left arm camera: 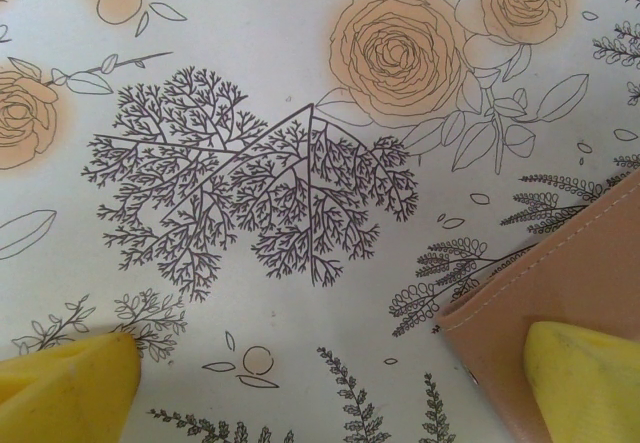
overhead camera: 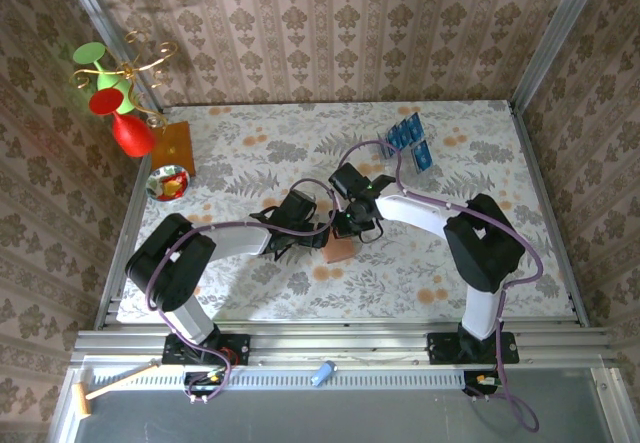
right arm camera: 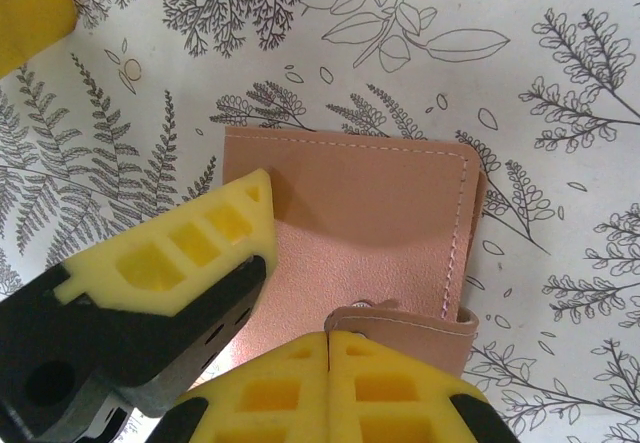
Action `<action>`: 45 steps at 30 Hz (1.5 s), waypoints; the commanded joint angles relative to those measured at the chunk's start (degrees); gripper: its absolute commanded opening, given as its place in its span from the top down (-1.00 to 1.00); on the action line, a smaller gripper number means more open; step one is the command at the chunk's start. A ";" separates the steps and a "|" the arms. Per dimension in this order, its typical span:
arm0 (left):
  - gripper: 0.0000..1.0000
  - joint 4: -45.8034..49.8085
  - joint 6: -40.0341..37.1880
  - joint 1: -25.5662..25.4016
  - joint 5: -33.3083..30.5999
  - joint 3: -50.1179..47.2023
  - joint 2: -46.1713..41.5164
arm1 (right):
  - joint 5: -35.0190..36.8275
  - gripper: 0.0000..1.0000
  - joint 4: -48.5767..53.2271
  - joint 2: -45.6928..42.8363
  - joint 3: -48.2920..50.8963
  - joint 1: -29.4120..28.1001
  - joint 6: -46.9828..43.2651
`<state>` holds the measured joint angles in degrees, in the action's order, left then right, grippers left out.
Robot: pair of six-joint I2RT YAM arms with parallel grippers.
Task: Put the credit cards into the card holder
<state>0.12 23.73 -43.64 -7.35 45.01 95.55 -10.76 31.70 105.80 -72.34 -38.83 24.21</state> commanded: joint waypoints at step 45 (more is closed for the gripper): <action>-1.00 -0.38 -0.30 -0.30 3.65 -0.67 3.69 | -0.71 1.00 -4.71 3.15 5.73 0.24 1.55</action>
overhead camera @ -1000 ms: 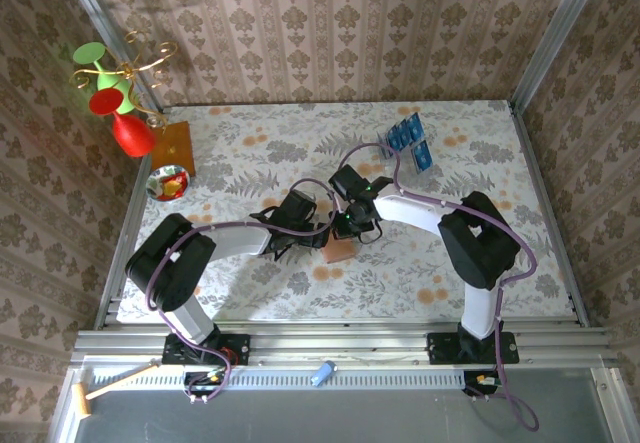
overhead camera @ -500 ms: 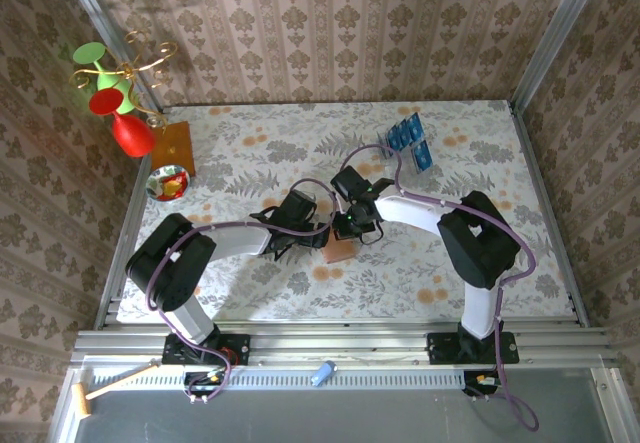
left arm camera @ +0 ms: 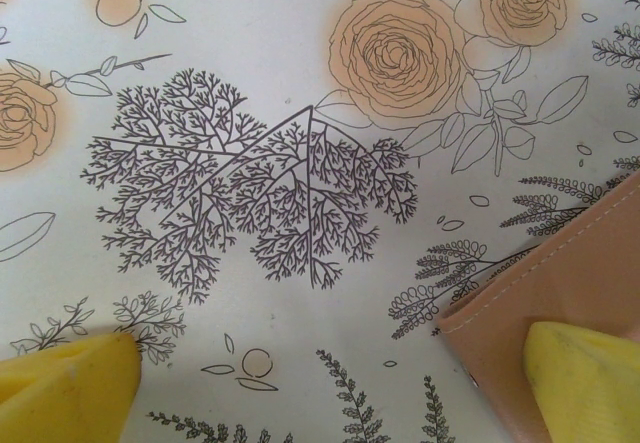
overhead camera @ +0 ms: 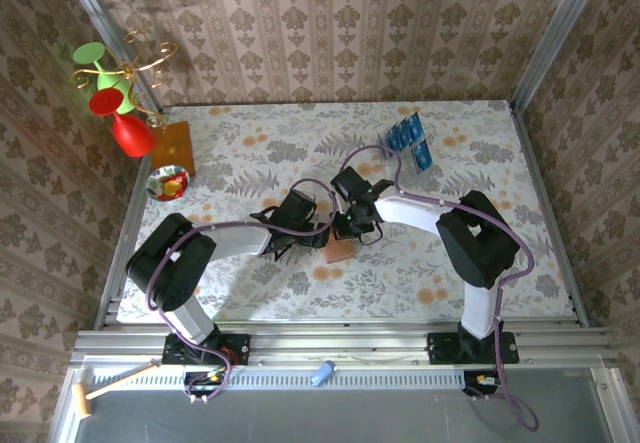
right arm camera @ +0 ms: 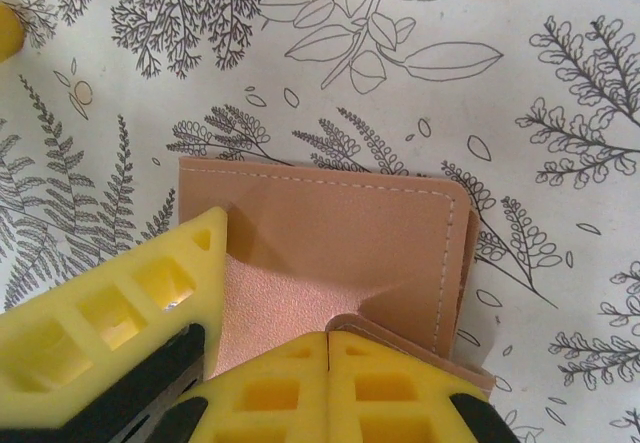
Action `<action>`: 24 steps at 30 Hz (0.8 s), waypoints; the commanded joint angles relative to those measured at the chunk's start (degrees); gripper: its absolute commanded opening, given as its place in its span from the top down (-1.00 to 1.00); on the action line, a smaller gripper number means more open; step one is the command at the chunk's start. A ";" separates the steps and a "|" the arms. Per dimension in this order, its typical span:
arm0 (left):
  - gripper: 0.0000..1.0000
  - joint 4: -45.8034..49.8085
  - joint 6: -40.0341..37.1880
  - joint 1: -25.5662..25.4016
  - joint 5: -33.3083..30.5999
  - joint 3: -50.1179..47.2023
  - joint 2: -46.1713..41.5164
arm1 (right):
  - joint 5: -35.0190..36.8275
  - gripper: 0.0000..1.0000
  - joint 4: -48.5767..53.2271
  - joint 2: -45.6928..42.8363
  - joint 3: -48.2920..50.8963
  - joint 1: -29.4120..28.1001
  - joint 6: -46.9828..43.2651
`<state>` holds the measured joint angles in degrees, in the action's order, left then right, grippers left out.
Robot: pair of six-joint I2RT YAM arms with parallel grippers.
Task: Put the credit cards into the card holder
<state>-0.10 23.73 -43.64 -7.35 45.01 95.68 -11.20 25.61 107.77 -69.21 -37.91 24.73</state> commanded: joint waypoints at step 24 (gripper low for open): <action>-1.00 -0.49 -0.28 -0.14 3.84 -0.83 4.39 | -1.63 1.00 0.85 -1.20 2.29 -1.53 2.20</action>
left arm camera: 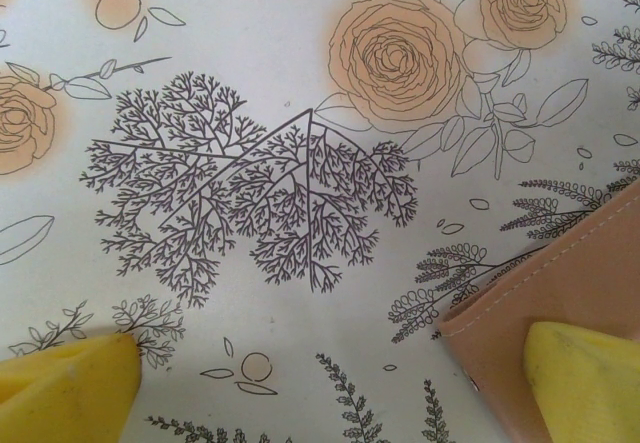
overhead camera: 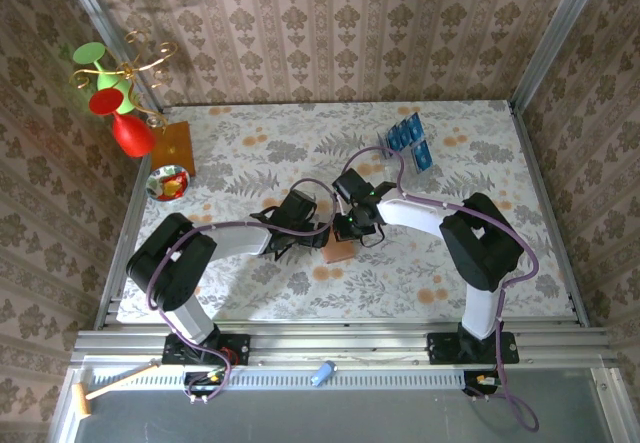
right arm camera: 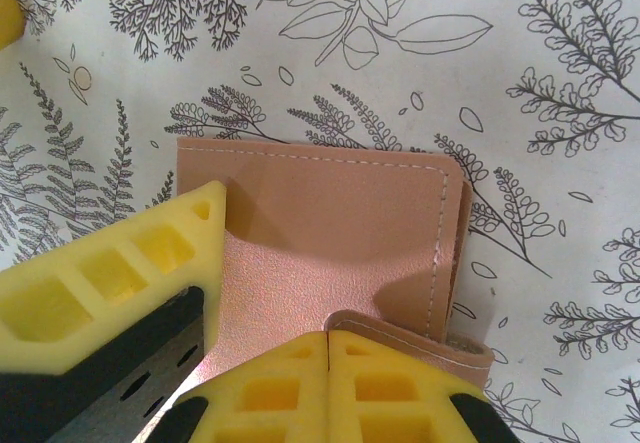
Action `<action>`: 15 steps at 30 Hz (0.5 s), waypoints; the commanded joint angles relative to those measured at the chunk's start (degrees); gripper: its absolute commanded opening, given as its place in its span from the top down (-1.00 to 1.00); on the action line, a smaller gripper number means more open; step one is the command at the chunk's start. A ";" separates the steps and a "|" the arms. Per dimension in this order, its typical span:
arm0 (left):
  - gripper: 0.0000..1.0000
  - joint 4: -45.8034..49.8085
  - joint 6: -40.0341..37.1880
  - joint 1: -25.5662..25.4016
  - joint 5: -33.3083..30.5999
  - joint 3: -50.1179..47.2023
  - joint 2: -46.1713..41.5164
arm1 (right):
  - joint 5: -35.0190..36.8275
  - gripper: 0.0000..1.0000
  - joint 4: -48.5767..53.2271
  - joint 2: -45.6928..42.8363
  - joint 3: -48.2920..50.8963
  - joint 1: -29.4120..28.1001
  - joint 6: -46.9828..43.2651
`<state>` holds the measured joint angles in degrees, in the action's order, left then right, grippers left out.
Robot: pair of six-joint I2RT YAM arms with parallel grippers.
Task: Put the credit cards into the card holder
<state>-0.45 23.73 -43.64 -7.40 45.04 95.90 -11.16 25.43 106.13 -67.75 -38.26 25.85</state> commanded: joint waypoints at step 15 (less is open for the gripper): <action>-1.00 -0.27 -0.20 -0.21 3.87 -1.18 4.20 | -0.20 1.00 1.73 -0.55 0.23 -1.93 1.29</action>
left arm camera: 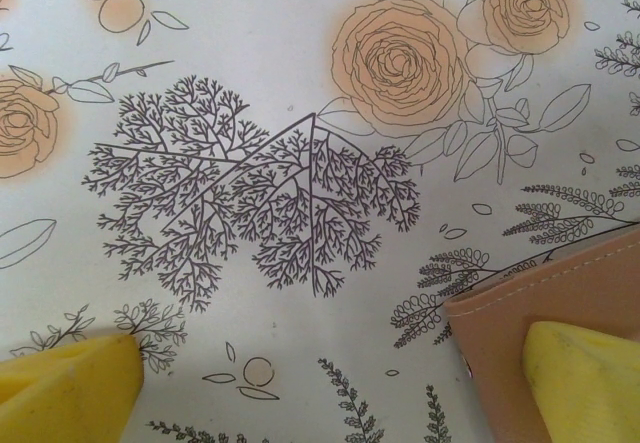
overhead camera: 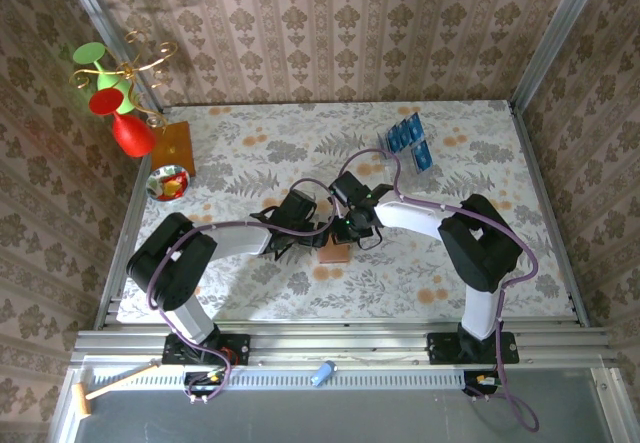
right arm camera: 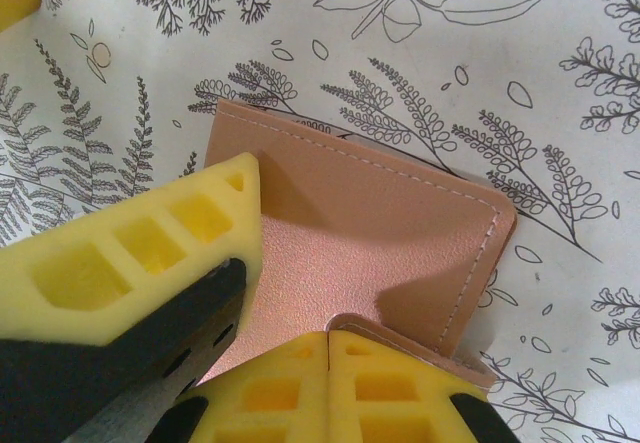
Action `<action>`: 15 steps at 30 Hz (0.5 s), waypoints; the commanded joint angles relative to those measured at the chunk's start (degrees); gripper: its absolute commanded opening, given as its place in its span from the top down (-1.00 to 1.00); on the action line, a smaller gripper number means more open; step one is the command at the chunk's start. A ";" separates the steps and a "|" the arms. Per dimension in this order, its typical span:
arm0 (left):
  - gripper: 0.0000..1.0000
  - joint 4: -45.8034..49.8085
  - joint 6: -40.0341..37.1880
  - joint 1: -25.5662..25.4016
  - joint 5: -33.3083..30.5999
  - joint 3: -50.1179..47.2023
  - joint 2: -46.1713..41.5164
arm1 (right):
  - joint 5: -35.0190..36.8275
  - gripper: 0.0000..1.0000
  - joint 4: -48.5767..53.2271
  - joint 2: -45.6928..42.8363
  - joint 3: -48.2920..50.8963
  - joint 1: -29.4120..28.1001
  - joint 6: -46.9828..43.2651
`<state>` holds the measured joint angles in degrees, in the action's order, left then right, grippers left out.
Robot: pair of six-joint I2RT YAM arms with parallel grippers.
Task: Put the credit cards into the card holder
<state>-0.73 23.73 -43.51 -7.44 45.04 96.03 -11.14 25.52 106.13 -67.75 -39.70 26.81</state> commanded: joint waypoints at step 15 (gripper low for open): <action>-1.00 -0.40 -0.03 -0.27 3.92 -1.67 3.82 | -1.72 1.00 -0.03 -3.76 -0.14 -0.42 1.97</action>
<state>-0.91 23.73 -43.51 -7.44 45.01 96.03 -11.22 25.89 104.47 -67.75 -39.72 27.46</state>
